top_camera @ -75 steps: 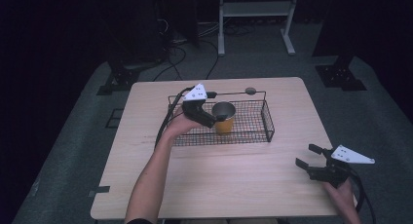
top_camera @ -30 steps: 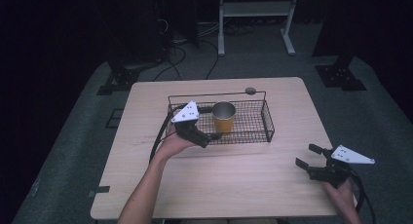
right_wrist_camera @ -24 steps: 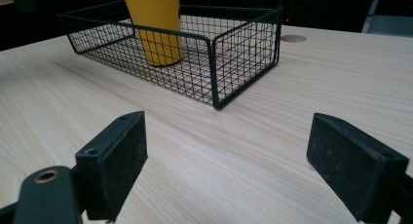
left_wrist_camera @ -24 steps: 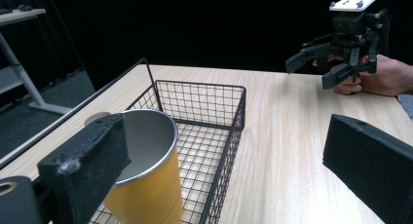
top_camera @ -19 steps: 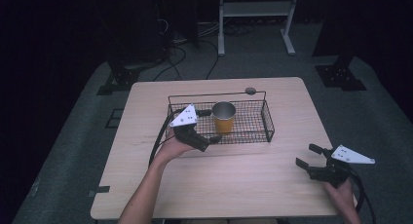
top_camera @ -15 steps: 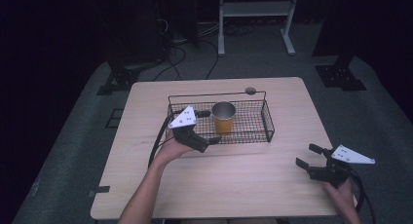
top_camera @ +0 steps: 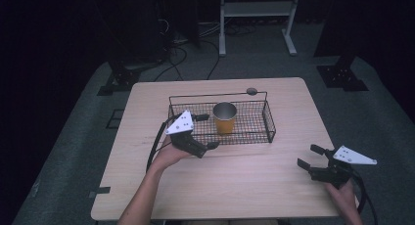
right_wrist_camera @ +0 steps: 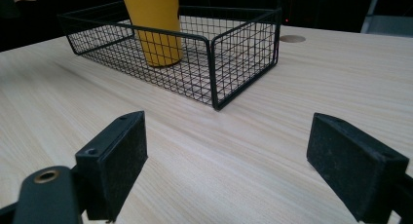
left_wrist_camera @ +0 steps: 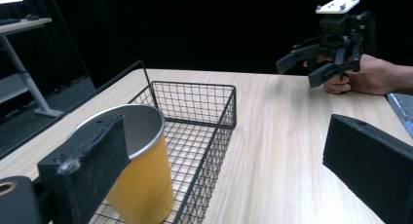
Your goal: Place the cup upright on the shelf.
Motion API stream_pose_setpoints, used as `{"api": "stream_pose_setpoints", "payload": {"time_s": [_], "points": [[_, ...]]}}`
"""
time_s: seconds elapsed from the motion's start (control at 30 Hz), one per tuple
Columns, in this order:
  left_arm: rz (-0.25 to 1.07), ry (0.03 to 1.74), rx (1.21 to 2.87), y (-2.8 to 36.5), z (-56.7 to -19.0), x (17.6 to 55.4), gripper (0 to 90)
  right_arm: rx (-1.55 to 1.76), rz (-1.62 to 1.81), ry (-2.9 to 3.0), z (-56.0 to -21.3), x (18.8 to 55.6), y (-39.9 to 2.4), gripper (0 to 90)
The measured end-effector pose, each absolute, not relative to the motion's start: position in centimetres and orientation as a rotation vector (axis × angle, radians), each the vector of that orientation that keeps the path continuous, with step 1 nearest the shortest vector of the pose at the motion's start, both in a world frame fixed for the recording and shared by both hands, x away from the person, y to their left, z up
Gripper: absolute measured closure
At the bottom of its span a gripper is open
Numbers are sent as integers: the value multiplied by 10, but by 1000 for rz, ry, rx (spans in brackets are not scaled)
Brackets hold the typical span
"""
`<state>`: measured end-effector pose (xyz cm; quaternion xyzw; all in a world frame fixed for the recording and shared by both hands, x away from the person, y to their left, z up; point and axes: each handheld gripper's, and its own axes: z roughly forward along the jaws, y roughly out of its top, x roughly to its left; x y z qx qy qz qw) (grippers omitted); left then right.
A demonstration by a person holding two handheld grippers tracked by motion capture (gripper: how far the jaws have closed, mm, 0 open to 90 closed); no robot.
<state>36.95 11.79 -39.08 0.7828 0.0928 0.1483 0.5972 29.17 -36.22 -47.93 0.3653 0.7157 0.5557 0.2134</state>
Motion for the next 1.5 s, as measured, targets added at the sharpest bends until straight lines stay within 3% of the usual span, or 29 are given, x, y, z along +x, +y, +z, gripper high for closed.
{"api": "stream_pose_setpoints", "payload": {"time_s": [1.5], "points": [[344,277,1765,143,-436,321,20,1010,1534,1990,-479,291,-361,138]]}}
